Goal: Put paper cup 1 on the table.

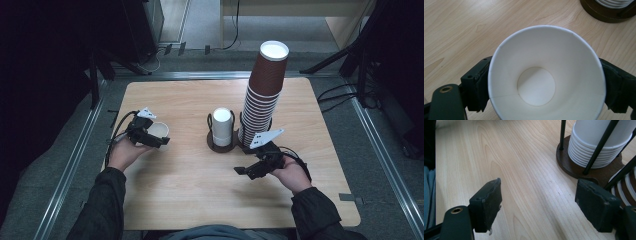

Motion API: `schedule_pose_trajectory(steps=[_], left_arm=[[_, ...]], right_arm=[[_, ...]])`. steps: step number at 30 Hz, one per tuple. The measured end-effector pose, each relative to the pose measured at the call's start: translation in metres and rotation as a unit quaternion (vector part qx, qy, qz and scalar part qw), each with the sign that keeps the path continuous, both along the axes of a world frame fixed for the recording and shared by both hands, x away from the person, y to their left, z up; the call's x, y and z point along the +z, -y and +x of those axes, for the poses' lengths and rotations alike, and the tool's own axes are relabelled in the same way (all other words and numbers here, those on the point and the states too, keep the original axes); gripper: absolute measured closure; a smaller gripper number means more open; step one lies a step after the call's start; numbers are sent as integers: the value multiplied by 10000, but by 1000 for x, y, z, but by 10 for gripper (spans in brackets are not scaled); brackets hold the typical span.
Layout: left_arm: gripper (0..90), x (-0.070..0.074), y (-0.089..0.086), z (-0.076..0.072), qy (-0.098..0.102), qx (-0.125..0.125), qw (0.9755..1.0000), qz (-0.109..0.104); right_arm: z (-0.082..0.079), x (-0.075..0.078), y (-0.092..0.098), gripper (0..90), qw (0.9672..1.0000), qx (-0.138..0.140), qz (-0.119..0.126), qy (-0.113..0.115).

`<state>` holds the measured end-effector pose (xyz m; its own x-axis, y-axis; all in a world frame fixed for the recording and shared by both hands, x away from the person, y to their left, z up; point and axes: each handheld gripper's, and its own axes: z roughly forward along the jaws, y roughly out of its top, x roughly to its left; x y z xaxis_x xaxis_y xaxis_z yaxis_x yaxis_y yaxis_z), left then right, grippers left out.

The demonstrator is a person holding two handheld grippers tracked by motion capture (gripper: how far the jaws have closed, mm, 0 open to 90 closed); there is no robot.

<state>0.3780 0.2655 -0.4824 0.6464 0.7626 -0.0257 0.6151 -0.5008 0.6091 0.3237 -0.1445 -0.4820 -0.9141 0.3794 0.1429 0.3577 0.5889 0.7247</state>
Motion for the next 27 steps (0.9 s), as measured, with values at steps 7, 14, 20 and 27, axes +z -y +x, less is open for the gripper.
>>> schedule_pose_trajectory(steps=[7, 14, 20, 27], left_arm=[[60, 6, -3, 0, -1, 40, 9997, -235], [55, 16, -10, -2, 83, 37, 9992, -379], [55, 30, -12, -8, 176, -72, 9987, -464], [56, 43, -1, -16, 143, -238, 9982, -532]], right_arm=[[0, -1, -1, 221, 10000, 43, -25, -25], [0, 1, 0, 223, 9999, 128, 61, 74], [1, 4, 4, 223, 9996, 139, 160, 164], [-1, 11, 9, 188, 9994, 121, 233, 226]])
